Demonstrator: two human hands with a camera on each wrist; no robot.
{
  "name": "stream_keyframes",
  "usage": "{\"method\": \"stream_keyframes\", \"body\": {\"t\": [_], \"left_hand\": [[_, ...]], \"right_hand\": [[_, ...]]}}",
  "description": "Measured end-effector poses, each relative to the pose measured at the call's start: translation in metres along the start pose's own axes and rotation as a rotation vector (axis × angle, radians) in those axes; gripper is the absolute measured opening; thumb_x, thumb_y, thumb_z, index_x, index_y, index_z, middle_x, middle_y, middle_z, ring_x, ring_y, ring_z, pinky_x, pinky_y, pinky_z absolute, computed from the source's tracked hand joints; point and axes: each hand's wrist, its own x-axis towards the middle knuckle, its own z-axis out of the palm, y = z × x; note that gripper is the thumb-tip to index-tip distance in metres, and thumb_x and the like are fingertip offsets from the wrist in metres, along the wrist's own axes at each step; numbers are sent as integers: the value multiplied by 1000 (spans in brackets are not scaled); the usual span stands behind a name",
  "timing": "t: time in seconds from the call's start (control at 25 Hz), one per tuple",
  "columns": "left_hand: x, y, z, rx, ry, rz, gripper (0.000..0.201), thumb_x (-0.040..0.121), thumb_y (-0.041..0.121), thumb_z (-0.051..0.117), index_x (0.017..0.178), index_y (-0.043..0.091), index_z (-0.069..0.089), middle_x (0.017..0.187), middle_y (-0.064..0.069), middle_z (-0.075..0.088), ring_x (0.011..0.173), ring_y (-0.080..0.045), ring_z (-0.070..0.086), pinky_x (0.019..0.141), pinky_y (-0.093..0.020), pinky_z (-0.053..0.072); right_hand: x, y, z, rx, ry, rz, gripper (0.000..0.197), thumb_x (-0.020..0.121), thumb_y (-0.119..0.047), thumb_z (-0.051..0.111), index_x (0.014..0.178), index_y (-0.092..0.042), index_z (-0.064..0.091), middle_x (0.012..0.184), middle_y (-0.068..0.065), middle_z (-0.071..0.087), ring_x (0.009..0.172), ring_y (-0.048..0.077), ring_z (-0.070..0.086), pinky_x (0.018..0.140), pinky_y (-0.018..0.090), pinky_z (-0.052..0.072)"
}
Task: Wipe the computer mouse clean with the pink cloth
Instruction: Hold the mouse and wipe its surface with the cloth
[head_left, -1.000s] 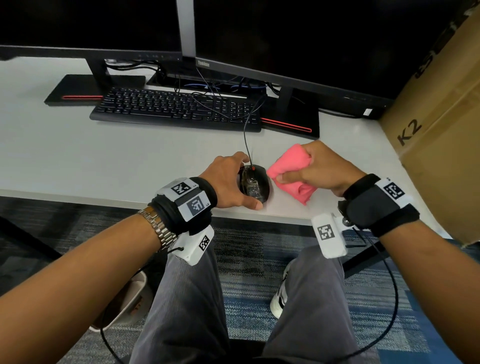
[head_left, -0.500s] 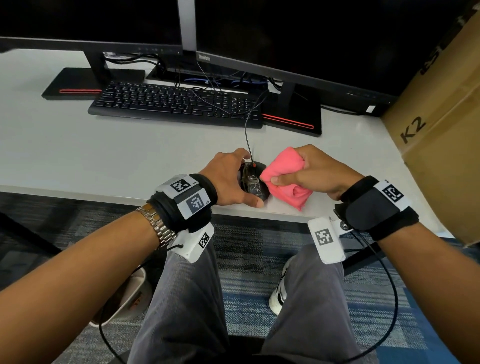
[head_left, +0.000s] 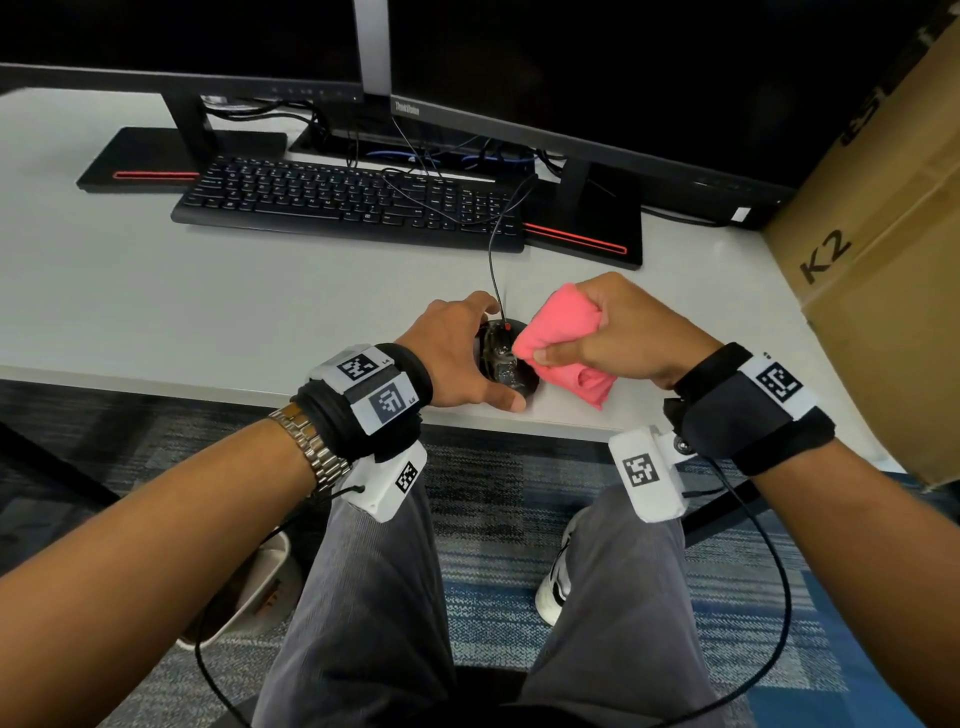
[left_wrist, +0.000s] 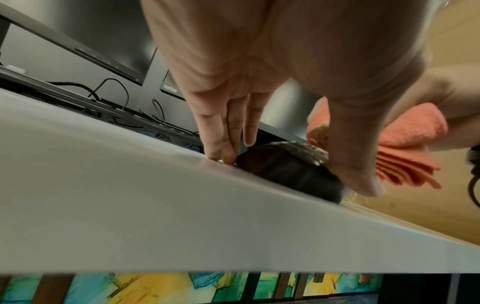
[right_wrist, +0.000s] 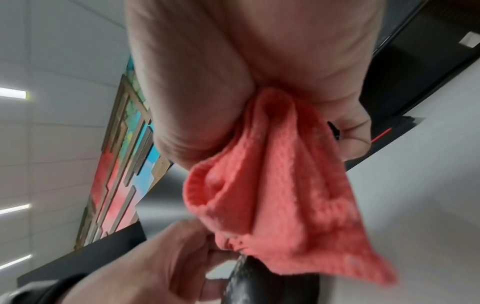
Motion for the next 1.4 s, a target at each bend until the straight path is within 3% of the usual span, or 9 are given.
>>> {"method": "stream_keyframes", "body": {"t": [0.16,0.28,0.44,0.48,0.56,0.72,0.8,1.0,1.4], "left_hand": [[0,-1,1,-13,9,0,113,46,60,86,139,20,36,128,-4,58,118,-22,51,93,-29,43],[0,0,1,-15,11,6,111,48,58,87,139,19,37,127,-3,60,116,-22,52,89,-25,40],[-1,-2,2,-16,11,6,112,48,58,86,140,20,36,131,-5,57,120,-24,51,98,-32,43],[-1,-2,2,-21,6,6,112,48,57,87,140,20,35,132,-5,56,122,-24,50,100,-34,43],[-1,-2,2,-32,2,10,112,49,56,87,141,21,33,134,-4,55,124,-24,49,103,-36,42],[-1,-2,2,-38,2,16,113,49,56,87,142,21,32,135,-4,55,125,-23,48,105,-37,42],[-1,-3,2,-33,-1,20,114,48,57,86,142,21,32,134,-4,55,124,-23,49,105,-38,42],[-1,-4,3,-41,3,25,115,47,58,86,142,21,33,135,-4,55,125,-24,49,105,-39,42],[1,-5,4,-54,1,24,117,45,58,86,142,21,32,132,-5,57,124,-25,50,104,-40,43]], "right_hand": [[-8,1,14,-104,-44,-51,49,67,-34,90,103,-10,67,98,6,65,96,27,64,83,47,56],[-11,4,8,-22,-37,-32,47,68,-30,91,103,-10,69,101,10,69,96,29,67,81,46,57],[-2,7,-13,206,38,62,28,73,-14,87,94,-18,70,92,3,72,86,19,70,58,21,57],[2,8,-17,226,56,89,28,74,-14,87,94,-19,69,93,2,71,87,18,70,56,19,56],[15,11,-23,230,76,132,29,76,-12,85,99,-17,68,96,3,71,92,20,70,62,22,58],[42,10,-26,103,-3,155,29,76,-8,85,102,-9,72,105,11,75,103,28,71,89,41,59],[52,9,-25,79,-61,142,28,78,-8,83,105,-8,75,107,11,76,105,27,71,95,43,57],[71,16,-22,46,-110,167,33,77,-13,84,108,-9,75,110,10,76,109,26,70,101,46,54],[70,15,-16,57,-170,161,34,77,-12,84,110,-8,76,110,10,77,109,27,70,102,46,54]]}}
